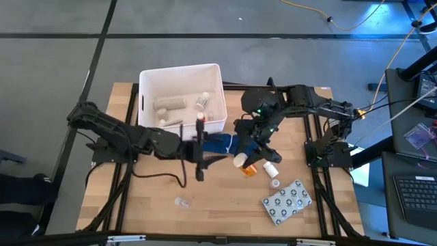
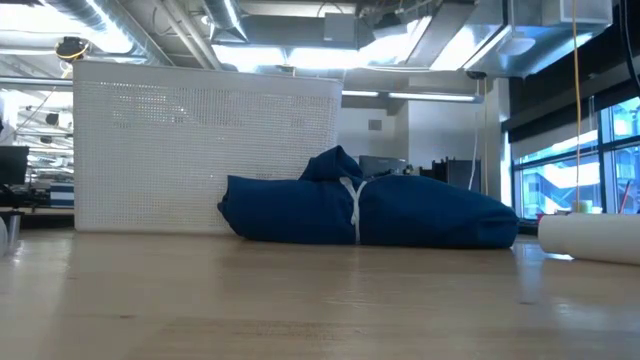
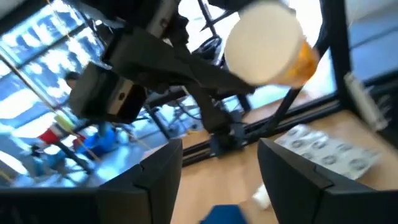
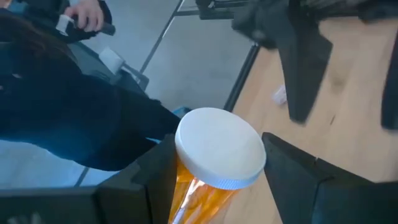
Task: Pick & place medical supplies in basket/bin
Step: Put the orange pill bottle into the white container
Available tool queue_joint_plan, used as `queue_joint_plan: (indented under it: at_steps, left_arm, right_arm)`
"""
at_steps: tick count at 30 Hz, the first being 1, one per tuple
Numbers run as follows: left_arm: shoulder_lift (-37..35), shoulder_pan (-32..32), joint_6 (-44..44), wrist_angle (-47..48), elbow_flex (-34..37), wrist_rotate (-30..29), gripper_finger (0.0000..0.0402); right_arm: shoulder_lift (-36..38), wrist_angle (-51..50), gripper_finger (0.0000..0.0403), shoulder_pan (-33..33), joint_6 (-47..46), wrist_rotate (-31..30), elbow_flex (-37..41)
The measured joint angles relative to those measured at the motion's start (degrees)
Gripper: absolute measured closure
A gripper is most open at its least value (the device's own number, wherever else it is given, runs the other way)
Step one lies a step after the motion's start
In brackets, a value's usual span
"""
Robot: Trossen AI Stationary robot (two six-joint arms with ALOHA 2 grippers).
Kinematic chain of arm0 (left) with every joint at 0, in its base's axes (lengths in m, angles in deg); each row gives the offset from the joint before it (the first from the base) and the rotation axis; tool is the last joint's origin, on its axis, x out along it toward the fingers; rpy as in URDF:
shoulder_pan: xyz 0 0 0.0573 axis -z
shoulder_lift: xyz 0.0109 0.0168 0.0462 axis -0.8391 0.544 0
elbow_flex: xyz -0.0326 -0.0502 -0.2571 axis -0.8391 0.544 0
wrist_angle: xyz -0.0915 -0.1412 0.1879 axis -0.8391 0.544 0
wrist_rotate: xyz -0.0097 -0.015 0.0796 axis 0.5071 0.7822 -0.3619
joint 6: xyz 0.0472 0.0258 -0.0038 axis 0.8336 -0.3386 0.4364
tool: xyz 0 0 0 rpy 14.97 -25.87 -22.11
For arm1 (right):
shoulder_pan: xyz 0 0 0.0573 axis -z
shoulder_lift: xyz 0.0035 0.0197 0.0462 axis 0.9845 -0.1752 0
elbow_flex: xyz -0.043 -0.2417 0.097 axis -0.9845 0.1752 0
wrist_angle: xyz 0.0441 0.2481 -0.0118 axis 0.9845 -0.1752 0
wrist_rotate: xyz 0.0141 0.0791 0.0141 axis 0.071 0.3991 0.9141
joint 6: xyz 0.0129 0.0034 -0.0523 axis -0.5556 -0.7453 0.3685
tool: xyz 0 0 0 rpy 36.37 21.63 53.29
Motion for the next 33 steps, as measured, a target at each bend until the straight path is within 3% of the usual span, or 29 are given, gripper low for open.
queue_joint_plan:
  at_steps: [12,18,22,28,33]
  left_arm:
    - [2.69,0.12,10.04,-4.44,0.0,-6.38,0.0193]
    - [2.67,0.12,21.59,-6.48,0.0,-2.87,0.0193]
    - [2.67,0.12,25.18,-7.55,0.0,-0.96,0.0193]
    - [2.23,1.03,21.97,-7.06,0.0,-1.28,0.0194]
    - [2.15,1.32,9.93,-5.56,0.0,-2.18,0.0196]
  right_arm:
    - [-0.02,-0.04,0.0195,-0.02,-6.38,0.68,0.02]
    - [-0.98,0.11,0.0195,-0.04,-11.15,-2.58,0.09]
    - [-1.97,0.78,0.0195,0.62,-14.85,0.39,0.11]
    - [-2.08,2.11,0.0195,0.72,-14.53,-0.44,0.09]
    - [-1.73,4.82,0.0195,0.73,-14.77,-2.48,0.09]
